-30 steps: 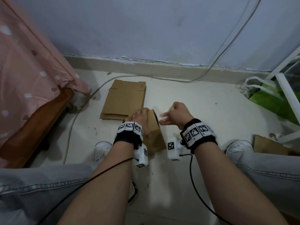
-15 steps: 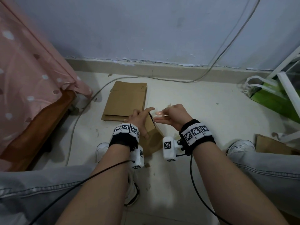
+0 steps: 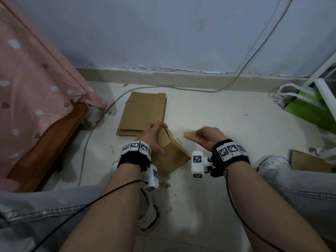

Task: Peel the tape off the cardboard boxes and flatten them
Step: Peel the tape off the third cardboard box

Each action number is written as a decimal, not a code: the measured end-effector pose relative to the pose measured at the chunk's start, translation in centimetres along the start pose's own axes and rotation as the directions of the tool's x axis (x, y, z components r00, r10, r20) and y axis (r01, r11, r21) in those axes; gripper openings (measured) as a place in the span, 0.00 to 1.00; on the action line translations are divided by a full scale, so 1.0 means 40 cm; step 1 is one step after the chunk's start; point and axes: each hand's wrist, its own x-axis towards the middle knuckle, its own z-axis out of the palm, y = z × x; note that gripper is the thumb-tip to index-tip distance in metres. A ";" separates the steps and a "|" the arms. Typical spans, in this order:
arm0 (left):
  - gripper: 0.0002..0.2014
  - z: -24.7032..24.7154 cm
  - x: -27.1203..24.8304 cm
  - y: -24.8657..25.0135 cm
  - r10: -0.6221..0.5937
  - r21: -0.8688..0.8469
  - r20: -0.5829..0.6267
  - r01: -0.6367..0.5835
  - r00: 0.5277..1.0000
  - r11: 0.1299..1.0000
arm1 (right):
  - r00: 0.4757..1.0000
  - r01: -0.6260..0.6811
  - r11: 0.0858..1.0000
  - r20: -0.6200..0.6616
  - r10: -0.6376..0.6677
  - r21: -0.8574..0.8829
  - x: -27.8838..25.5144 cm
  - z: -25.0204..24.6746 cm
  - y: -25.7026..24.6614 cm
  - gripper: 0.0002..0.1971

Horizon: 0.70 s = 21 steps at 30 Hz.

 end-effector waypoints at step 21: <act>0.60 0.074 -0.002 -0.061 0.017 -0.213 0.002 -0.016 1.000 0.977 | 0.962 0.201 0.934 -0.119 -0.245 -0.295 0.015 -0.048 -0.076 0.14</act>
